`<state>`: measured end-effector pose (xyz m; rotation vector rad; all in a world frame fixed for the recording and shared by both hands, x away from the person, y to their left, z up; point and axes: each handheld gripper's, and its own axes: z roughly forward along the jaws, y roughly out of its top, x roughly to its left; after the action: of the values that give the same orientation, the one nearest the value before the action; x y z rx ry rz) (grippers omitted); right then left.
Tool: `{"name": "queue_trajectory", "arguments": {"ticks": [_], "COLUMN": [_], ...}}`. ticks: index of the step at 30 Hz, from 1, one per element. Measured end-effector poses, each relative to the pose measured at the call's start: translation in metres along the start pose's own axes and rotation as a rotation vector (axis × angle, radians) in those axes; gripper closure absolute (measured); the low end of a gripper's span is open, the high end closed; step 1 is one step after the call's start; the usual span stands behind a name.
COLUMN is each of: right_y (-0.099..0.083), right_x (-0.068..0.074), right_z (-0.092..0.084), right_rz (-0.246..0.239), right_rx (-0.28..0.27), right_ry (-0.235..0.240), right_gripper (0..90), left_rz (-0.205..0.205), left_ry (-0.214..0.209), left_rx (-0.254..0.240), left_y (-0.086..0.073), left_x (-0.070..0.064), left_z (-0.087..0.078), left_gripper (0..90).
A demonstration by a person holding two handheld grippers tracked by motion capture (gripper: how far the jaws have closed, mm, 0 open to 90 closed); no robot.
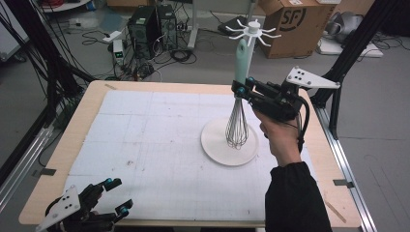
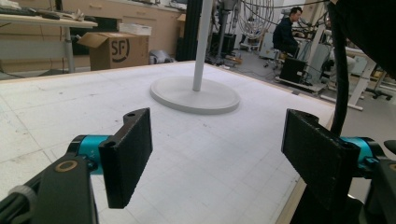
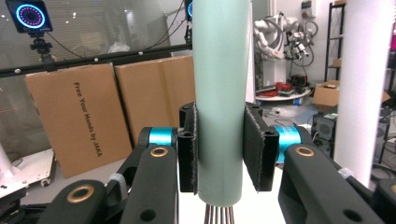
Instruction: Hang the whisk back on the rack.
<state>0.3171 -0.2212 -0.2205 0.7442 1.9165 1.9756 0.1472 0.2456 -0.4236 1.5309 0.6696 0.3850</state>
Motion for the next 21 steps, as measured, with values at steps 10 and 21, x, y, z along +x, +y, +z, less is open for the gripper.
{"name": "queue_trajectory", "arguments": {"ticks": [10, 21], "right_y": [-0.003, -0.009], "right_x": [-0.014, -0.030], "right_z": [0.000, 0.006], "right_rz": [0.053, 0.089], "right_rx": [-0.004, -0.042], "right_ry": [0.015, 0.008], "right_gripper": [69.5, 69.4], "left_rz": [-0.001, -0.002], "left_ry": [0.001, 0.004], "left_rx": [-0.001, -0.007], "left_y": [0.000, 0.000], "left_x": [-0.001, 0.000], "left_z": [0.000, -0.002], "left_gripper": [25.2, 25.2]}}
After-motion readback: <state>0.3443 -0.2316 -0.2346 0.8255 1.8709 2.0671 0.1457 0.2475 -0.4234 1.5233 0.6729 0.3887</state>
